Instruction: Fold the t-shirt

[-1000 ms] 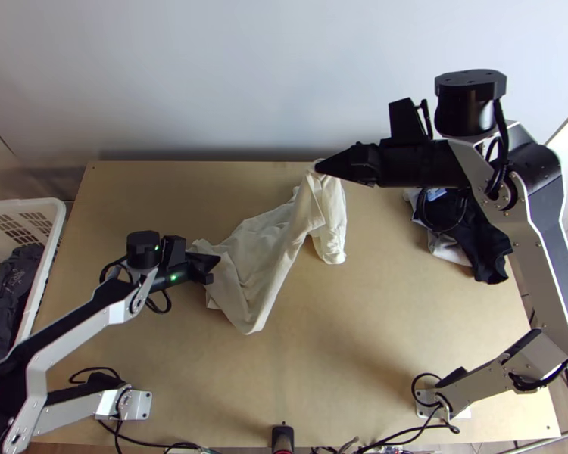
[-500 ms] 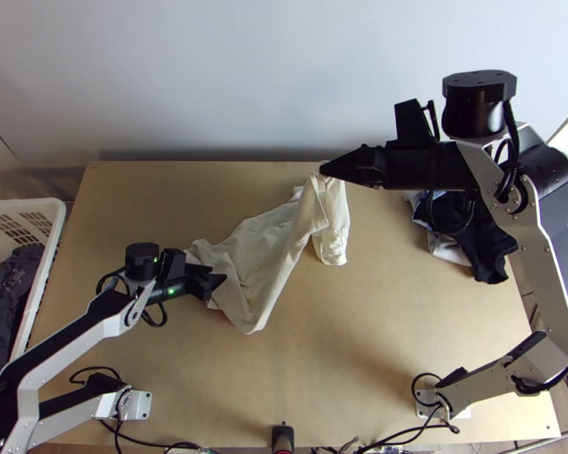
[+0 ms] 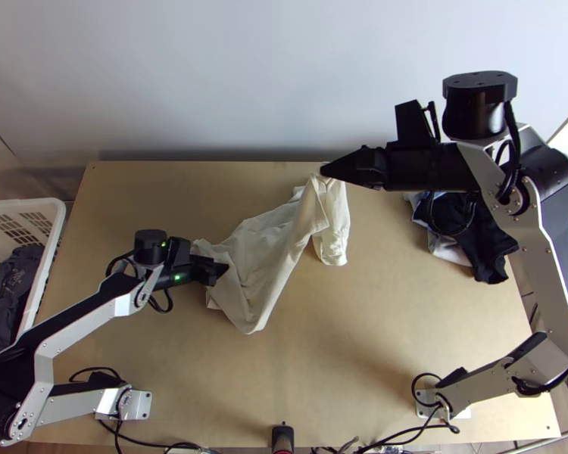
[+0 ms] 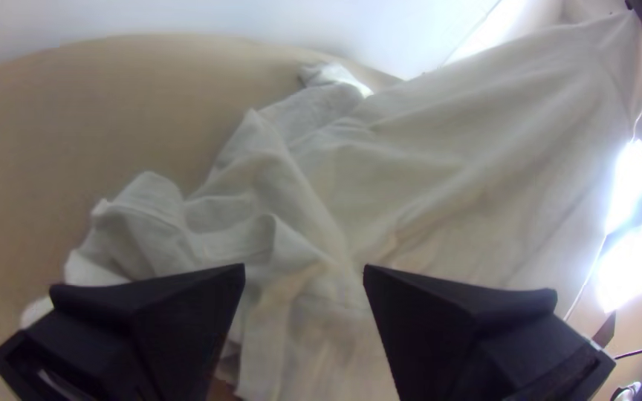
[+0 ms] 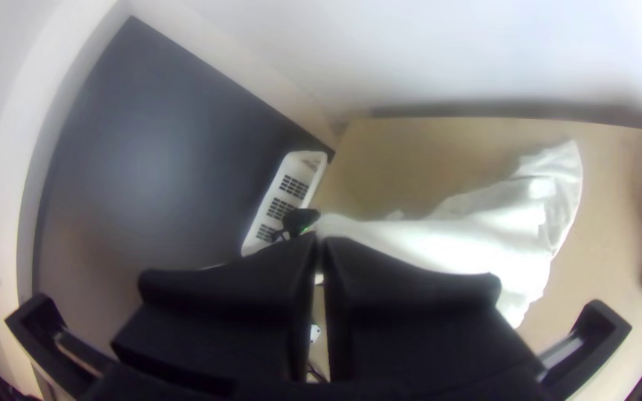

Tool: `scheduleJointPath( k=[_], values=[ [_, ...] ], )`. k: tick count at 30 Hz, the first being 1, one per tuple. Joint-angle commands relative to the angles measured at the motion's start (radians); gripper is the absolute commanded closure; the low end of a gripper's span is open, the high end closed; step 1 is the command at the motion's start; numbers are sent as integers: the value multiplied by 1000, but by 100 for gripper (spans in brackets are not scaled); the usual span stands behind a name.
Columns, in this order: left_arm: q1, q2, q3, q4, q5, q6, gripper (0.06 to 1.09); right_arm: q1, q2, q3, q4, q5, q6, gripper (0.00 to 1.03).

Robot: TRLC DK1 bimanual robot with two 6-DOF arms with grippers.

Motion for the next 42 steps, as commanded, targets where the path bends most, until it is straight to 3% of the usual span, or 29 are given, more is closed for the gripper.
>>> scheduleJointPath(
  k=[1, 9, 10, 11, 12, 13, 21, 29, 36, 42],
  values=[
    [-87, 31, 37, -38, 1, -39, 29, -2, -5, -1, -14, 14, -4, 100],
    [-119, 31, -4, -41, -33, 2, 30, -7, -22, 1, -27, 17, -4, 100],
    [-110, 31, -3, -37, -54, 2, 39, -10, -23, 1, -29, 17, -4, 100],
    [-99, 39, 6, -37, -57, 2, 62, -13, -25, 1, -29, 17, -4, 100],
    [-87, 51, 16, -26, -62, -2, 94, -16, -26, 1, -29, 17, -4, 100],
    [-79, 65, 26, -21, -74, -7, 104, -16, -26, 1, -29, 17, -4, 100],
    [8, -90, 39, 64, -125, -113, 105, -13, -26, 11, -29, 20, -4, 100],
    [136, -246, 289, -183, -166, -119, 105, -97, -20, 74, 48, 50, 8, 100],
    [174, -299, 437, -222, -314, -168, 105, -271, -23, 100, 236, 97, 88, 100],
    [203, -239, 585, -216, -456, -222, 105, -350, -15, 102, 367, 205, 122, 100]
  ],
)
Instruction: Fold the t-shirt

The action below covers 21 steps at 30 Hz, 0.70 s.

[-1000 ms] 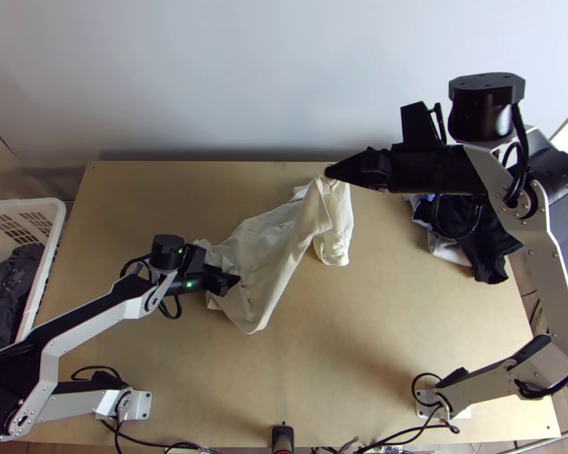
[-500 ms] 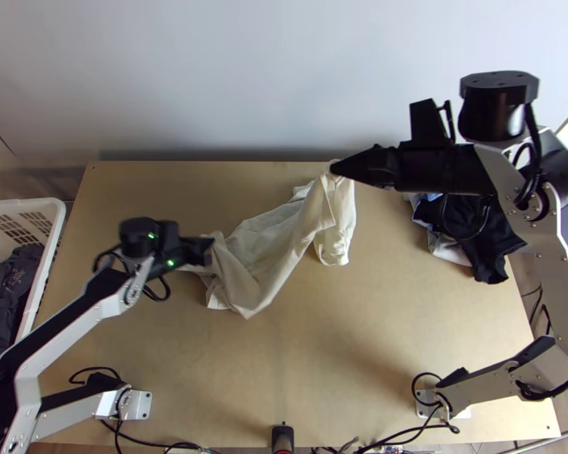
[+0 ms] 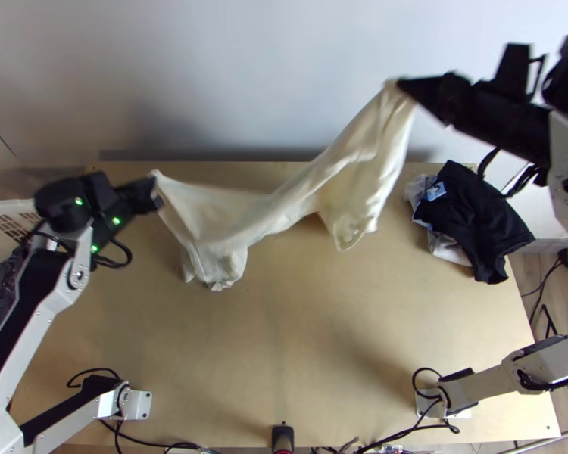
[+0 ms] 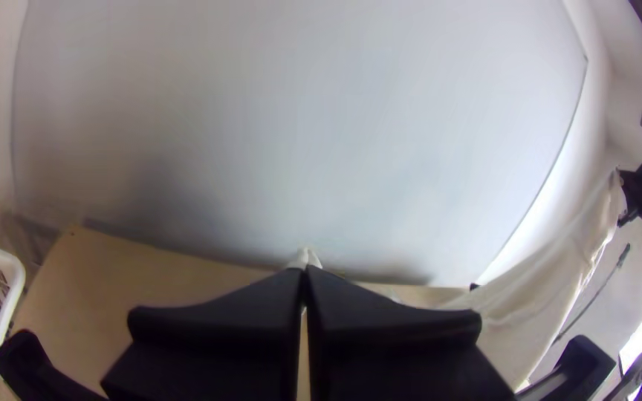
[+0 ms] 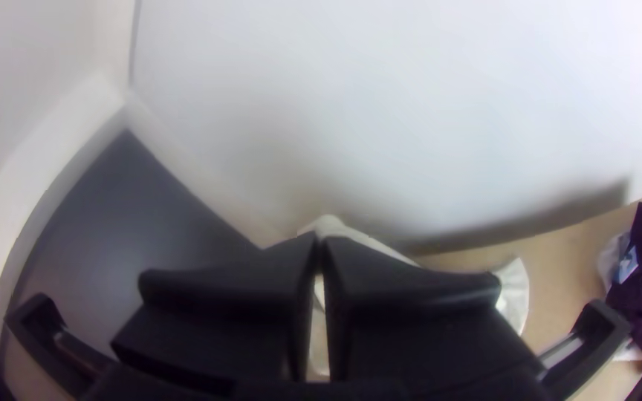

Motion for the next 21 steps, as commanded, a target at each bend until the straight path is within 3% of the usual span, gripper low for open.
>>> scheduleJointPath(
  k=[1, 4, 12, 21],
  values=[
    [50, 40, 185, -8, -139, -63, 105, -95, 15, 11, 147, 101, 39, 100],
    [54, 81, 256, 27, -217, -100, 105, -103, 44, 11, 184, 127, 41, 100],
    [47, 264, 472, 62, -284, -93, 105, -147, 170, 36, 318, 201, 19, 100],
    [68, 445, 550, 179, -358, -86, 105, -176, 264, 36, 433, 440, -7, 100]
  ],
)
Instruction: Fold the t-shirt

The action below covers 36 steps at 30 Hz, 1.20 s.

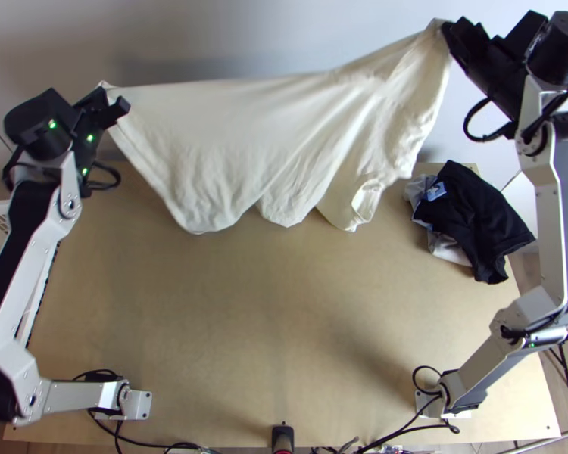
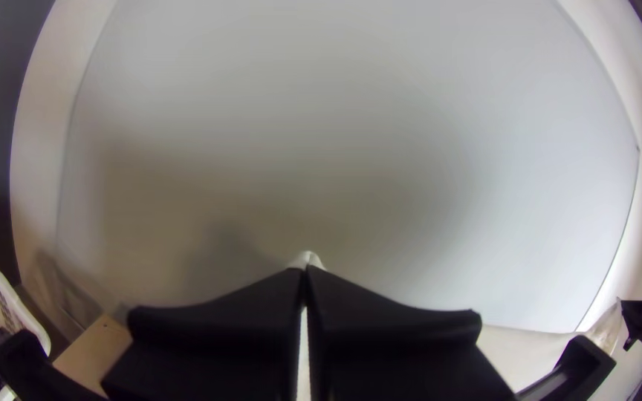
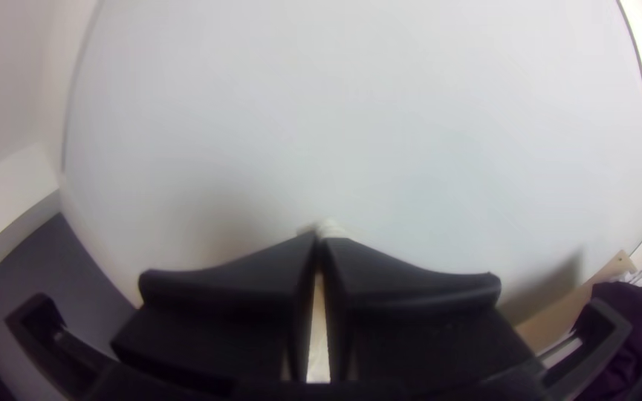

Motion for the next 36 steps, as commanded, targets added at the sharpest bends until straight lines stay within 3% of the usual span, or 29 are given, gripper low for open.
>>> scheduleJointPath(
  k=[1, 8, 16, 21, 24, 28, 30, 33, 36],
  values=[
    [7, 126, 68, 98, -55, 2, 105, -13, 64, 5, 120, 206, -2, 100],
    [-11, 179, 114, 228, -153, -3, 105, 78, 43, 27, 307, 301, -50, 100],
    [53, 178, 79, 310, -266, -57, 105, -16, -19, -39, 488, 395, -88, 100],
    [70, 130, -28, 356, -268, -55, 105, -20, -151, -315, 491, 392, -130, 100],
    [70, 101, -119, 382, -256, -24, 105, -8, -253, -538, 493, 353, -162, 100],
    [58, 26, -257, 342, -139, 34, 105, 47, -390, -850, 502, 284, -295, 100],
    [58, -25, -326, 336, -110, 42, 105, 53, -450, -943, 496, 244, -307, 100],
    [59, -103, -403, 271, -82, 42, 105, 57, -536, -1008, 381, 177, -301, 100],
    [61, -206, -499, 231, -18, 39, 105, 58, -622, -1021, 201, 39, -274, 100]
  ],
)
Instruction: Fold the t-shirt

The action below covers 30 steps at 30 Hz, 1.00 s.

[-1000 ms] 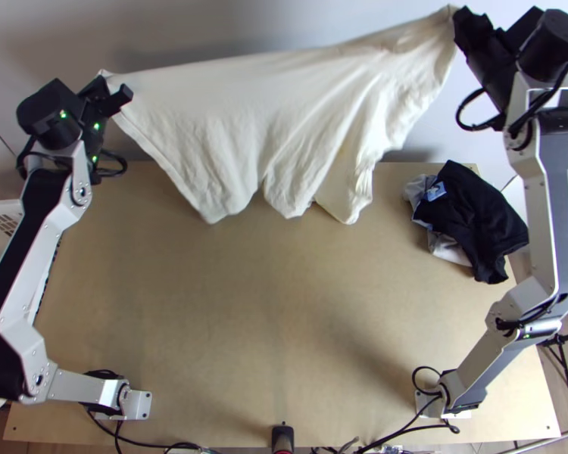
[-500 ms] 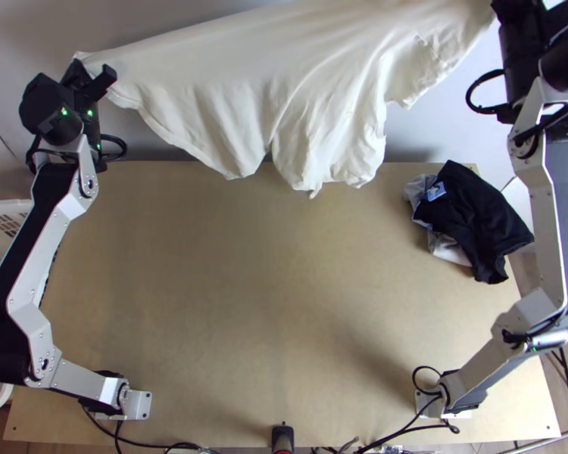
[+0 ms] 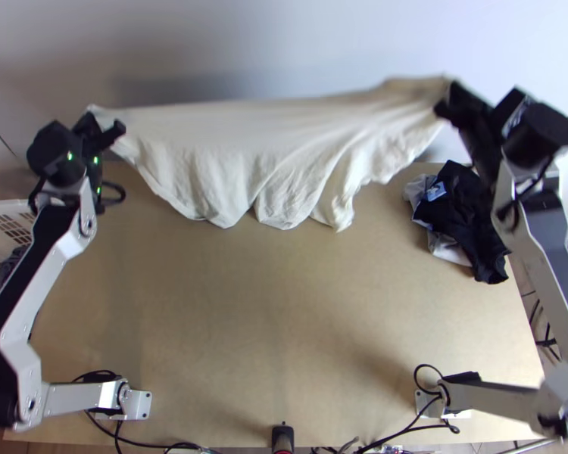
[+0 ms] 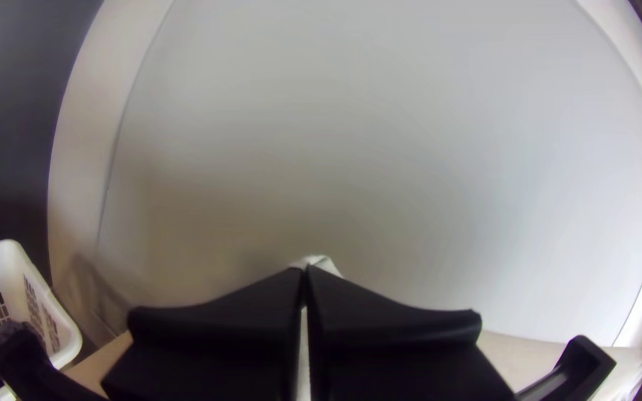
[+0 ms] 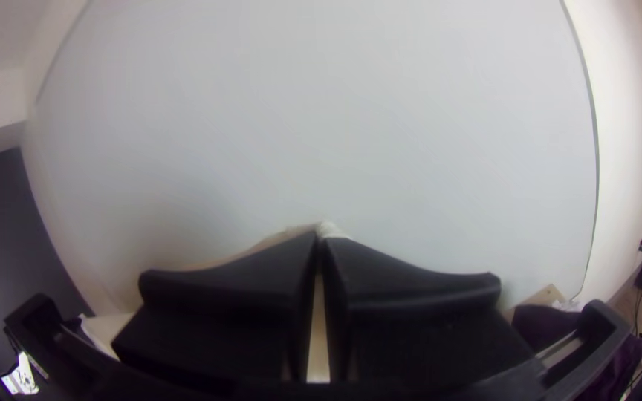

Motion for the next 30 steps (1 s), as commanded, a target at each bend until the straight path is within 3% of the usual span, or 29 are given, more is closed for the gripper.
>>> scheduleJointPath(
  k=[1, 7, 10, 18, 22, 30],
  values=[
    [-1, -206, -221, -96, 136, 13, 105, 20, -210, -182, -269, -223, -5, 100],
    [-27, -455, -313, -366, 419, 22, 105, 30, -311, -155, -520, -398, -5, 100],
    [-58, -585, -352, -459, 494, 40, 105, 75, -365, -152, -629, -442, 9, 100],
    [-157, -843, -391, -698, 589, 68, 105, 216, -444, -144, -815, -471, 44, 100],
    [-121, -889, -310, -772, 589, 71, 105, 225, -420, 20, -905, -514, 75, 100],
    [-61, -1095, -251, -712, 592, 28, 105, 254, -457, 252, -964, -634, 132, 100]
  ],
)
